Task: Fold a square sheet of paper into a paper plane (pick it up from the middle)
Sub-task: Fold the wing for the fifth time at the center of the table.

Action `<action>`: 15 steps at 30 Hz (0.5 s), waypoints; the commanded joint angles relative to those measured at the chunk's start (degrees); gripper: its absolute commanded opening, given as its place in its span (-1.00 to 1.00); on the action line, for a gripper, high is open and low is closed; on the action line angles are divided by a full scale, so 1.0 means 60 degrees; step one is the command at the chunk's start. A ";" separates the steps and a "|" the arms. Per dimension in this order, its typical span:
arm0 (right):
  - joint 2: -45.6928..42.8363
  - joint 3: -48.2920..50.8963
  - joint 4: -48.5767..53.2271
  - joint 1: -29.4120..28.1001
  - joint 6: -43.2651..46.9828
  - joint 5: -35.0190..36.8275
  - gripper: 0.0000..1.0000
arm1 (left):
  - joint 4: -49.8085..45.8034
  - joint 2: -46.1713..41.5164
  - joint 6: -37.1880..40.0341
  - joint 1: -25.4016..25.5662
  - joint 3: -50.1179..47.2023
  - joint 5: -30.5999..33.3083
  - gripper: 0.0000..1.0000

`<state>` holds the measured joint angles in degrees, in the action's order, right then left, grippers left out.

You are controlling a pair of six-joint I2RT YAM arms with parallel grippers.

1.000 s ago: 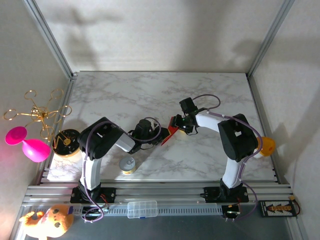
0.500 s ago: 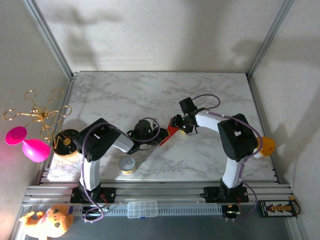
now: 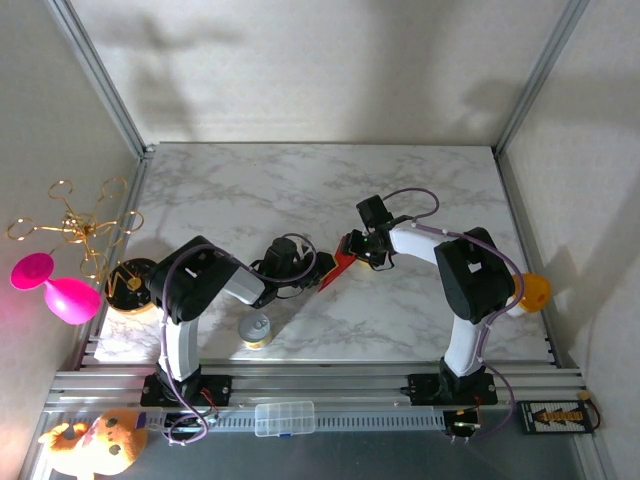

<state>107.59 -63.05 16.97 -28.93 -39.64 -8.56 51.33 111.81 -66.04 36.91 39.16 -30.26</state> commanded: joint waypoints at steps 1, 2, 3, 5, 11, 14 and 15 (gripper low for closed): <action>0.1330 0.0660 -0.0067 -0.0022 0.0256 0.1000 0.12 | 0.0062 -0.0225 0.0023 -0.0101 -0.0183 -0.0041 -0.40; 0.1331 0.0663 -0.0060 -0.0013 0.0253 0.0992 0.12 | -0.0105 -0.0288 0.0134 -0.0101 -0.0198 -0.0018 -0.40; 0.1342 0.0643 -0.0060 -0.0013 0.0252 0.0977 0.12 | -0.0293 -0.0370 0.0259 -0.0109 -0.0190 0.0024 -0.40; 0.1346 0.0627 -0.0060 -0.0013 0.0263 0.0958 0.12 | -0.0709 -0.0531 0.0531 -0.0115 -0.0181 0.0077 -0.39; 0.1382 0.0584 -0.0060 -0.0013 0.0278 0.0915 0.11 | -0.1671 -0.1029 0.1256 -0.0115 -0.0147 0.0178 -0.38; 0.1404 0.0548 -0.0056 -0.0020 0.0264 0.0903 0.11 | -0.2229 -0.1242 0.1680 -0.0101 -0.0088 0.0306 -0.37; 0.1418 0.0547 -0.0068 -0.0017 0.0262 0.0901 0.11 | -0.2430 -0.1314 0.1838 -0.0100 -0.0055 0.0361 -0.37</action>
<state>107.63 -63.07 16.99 -28.93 -39.59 -8.56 41.56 106.13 -59.22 36.86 38.50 -29.76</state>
